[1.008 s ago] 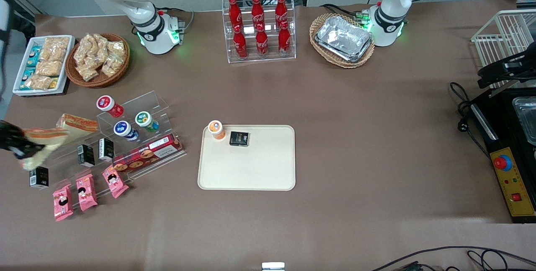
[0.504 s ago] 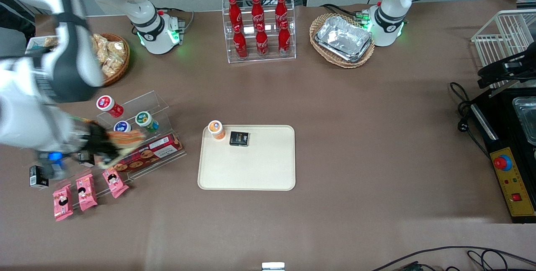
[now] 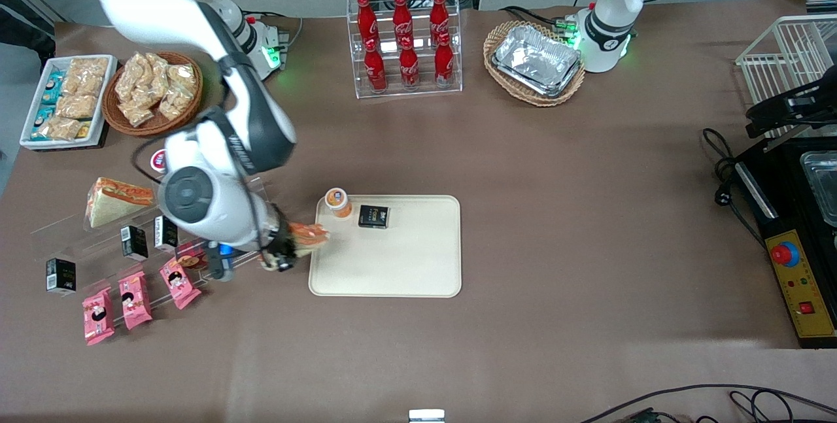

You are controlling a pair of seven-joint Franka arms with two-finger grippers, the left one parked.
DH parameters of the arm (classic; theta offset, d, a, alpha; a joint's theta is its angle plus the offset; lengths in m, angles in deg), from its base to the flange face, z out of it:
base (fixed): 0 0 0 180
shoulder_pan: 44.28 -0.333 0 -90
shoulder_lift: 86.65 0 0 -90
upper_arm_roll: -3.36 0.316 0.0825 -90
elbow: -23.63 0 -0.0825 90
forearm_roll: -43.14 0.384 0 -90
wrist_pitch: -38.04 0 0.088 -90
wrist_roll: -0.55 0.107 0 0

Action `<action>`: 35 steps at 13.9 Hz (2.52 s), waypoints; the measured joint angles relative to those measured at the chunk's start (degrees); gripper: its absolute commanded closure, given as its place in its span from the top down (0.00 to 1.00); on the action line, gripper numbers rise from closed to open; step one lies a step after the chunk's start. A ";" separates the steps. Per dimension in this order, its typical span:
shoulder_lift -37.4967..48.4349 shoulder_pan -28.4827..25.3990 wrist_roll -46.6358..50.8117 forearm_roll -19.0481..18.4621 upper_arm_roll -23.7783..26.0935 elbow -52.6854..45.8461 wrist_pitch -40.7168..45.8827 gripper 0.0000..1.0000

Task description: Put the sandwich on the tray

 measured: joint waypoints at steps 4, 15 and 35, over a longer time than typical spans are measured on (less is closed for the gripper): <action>-5.50 -5.39 10.86 0.05 -0.04 0.07 -11.79 0.05; -18.22 -8.06 23.95 0.07 -0.22 0.10 -32.31 0.28; -2.06 -1.49 2.09 0.16 -1.30 -0.89 -11.48 1.00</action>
